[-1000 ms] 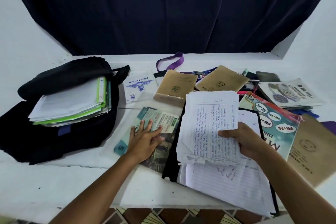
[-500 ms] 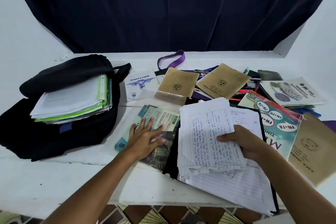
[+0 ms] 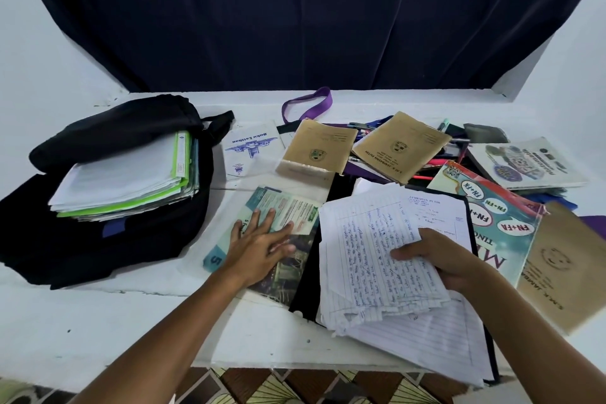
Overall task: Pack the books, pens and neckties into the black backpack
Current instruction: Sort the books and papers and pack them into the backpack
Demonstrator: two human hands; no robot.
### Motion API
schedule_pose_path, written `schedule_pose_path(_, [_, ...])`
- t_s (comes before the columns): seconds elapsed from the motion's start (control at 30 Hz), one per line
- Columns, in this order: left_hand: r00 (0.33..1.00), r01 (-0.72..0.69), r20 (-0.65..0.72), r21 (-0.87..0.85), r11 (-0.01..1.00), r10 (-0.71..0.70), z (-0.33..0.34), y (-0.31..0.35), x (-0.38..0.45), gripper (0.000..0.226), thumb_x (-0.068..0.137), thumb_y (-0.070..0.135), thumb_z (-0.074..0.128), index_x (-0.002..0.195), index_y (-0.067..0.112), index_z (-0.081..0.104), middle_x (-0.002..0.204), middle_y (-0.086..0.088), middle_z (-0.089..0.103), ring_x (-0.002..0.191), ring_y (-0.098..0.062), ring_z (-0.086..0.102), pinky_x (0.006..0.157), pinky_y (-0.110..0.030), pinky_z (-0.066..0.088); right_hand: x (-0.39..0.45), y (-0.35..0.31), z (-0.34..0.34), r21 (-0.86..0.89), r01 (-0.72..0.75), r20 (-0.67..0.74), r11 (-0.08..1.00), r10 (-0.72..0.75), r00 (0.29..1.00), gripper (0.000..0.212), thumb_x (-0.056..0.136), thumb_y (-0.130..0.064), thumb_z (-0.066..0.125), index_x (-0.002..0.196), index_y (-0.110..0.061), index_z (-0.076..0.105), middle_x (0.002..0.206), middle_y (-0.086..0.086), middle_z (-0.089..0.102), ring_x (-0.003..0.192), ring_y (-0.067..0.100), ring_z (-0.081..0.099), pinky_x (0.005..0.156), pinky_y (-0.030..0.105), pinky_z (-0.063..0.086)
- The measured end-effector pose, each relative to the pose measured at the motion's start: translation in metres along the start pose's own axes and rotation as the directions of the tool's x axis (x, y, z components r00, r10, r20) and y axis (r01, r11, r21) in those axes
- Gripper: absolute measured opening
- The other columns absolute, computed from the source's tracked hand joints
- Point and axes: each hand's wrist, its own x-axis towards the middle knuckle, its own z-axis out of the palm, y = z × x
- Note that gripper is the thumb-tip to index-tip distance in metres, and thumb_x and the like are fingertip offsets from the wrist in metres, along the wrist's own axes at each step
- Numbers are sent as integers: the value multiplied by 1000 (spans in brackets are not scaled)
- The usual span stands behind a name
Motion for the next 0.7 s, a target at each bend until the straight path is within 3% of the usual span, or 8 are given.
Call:
schedule_pose_path(0.1, [1000, 15, 4, -6, 1000, -15, -1, 3, 0, 96, 69, 90, -7, 146, 47, 29, 161, 6, 0, 151, -22, -9, 118, -48, -5, -3, 1, 3, 18, -17, 11, 1000, 17, 1000, 38, 78, 11, 63, 116, 7, 61, 111, 26, 69, 99, 42, 68, 75, 46, 60])
schedule_pose_path(0.17, [999, 40, 12, -7, 999, -40, -5, 7, 2, 61, 92, 70, 17, 146, 45, 32, 163, 4, 5, 151, -23, -8, 118, -48, -4, -4, 0, 3, 40, -32, 27, 999, 31, 999, 44, 74, 9, 67, 118, 8, 60, 113, 27, 68, 101, 44, 67, 74, 46, 59])
schedule_pose_path(0.23, [998, 55, 18, -17, 998, -54, -9, 10, 3, 45, 101, 52, 31, 145, 44, 35, 163, 4, 7, 151, -24, -8, 118, -48, -4, -3, -2, 2, 48, -51, 42, 998, 49, 998, 48, 73, 6, 65, 121, 9, 58, 117, 29, 65, 105, 46, 65, 76, 47, 59])
schedule_pose_path(0.33, [997, 66, 48, -83, 994, -62, -15, 14, 5, 42, 103, 46, 32, 145, 42, 37, 163, 5, 10, 151, -25, -10, 119, -50, -5, -6, -10, 2, 43, -85, 52, 995, 83, 995, 51, 71, 2, 64, 121, 9, 58, 118, 30, 64, 105, 47, 65, 76, 48, 59])
schedule_pose_path(0.43, [997, 78, 42, -188, 979, -71, -22, 14, 6, 41, 104, 43, 33, 144, 41, 40, 162, 6, 14, 151, -26, -8, 118, -52, -9, -12, -18, 2, 16, -111, 72, 994, 110, 991, 39, 75, 10, 63, 114, 10, 61, 112, 30, 67, 97, 45, 68, 70, 46, 60])
schedule_pose_path(0.57, [997, 80, 12, -327, 942, -80, -29, 14, 4, 39, 103, 44, 34, 140, 43, 43, 161, 9, 17, 151, -21, -8, 117, -50, -15, -9, -23, 3, -34, -123, 23, 992, 124, 992, 47, 69, 4, 67, 115, 10, 61, 112, 30, 67, 100, 46, 66, 76, 47, 59])
schedule_pose_path(0.7, [997, 62, -11, -368, 928, -71, -35, 16, 2, 35, 103, 43, 33, 136, 49, 40, 160, 12, 16, 150, -19, -9, 116, -48, -18, 9, -36, 26, -84, -54, -108, 995, 45, 993, 23, 85, 13, 58, 106, 5, 64, 100, 21, 73, 84, 34, 73, 64, 36, 59])
